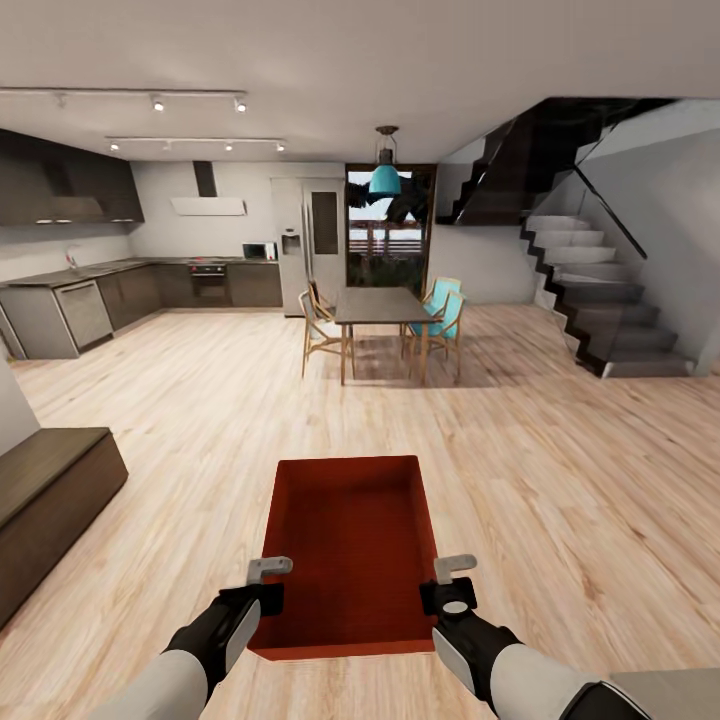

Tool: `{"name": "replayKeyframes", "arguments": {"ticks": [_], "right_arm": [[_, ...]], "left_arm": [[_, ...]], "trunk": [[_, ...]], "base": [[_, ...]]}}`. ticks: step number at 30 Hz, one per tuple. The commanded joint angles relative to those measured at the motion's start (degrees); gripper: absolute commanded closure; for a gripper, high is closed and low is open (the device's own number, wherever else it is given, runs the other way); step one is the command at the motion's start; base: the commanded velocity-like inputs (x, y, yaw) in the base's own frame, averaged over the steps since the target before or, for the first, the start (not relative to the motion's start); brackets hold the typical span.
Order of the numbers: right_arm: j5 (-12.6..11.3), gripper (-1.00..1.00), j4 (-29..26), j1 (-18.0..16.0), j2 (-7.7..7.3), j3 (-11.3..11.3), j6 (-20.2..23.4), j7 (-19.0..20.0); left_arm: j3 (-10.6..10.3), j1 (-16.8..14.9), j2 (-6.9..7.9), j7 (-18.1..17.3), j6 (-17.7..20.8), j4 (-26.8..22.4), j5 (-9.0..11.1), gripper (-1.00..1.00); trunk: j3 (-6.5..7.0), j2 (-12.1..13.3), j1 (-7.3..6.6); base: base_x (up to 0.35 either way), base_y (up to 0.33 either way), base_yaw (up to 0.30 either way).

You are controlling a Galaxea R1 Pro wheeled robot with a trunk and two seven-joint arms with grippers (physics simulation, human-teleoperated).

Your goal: Move the two storage containers from the living room to the garage. In the garage, place one container on the floor and stack the other container on top of it (either order is fine).

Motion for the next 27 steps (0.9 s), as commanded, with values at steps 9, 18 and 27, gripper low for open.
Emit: {"name": "replayKeyframes", "arguments": {"ticks": [9, 18, 27], "right_arm": [[0.43, 1.0, -0.62, -0.09, 0.02, -1.88, -0.28, -0.12], [0.43, 1.0, -0.62, -0.09, 0.02, -1.88, -0.28, -0.12], [0.43, 1.0, -0.62, -0.09, -0.05, -1.88, -0.3, -0.12]], "left_arm": [[0.67, 0.02, -0.06, 0.38, 0.43, -0.01, -1.11, 1.0], [0.67, 0.02, -0.06, 0.38, 0.43, -0.01, -1.11, 1.0], [0.67, 0.02, -0.06, 0.38, 0.43, -0.01, -1.11, 1.0]], "trunk": [[-0.09, -0.07, 0.04], [-0.09, -0.07, 0.04], [-0.09, -0.07, 0.04]], "base": [[0.32, 0.0, 0.0], [0.32, 0.0, 0.0], [0.32, 0.0, 0.0]]}}
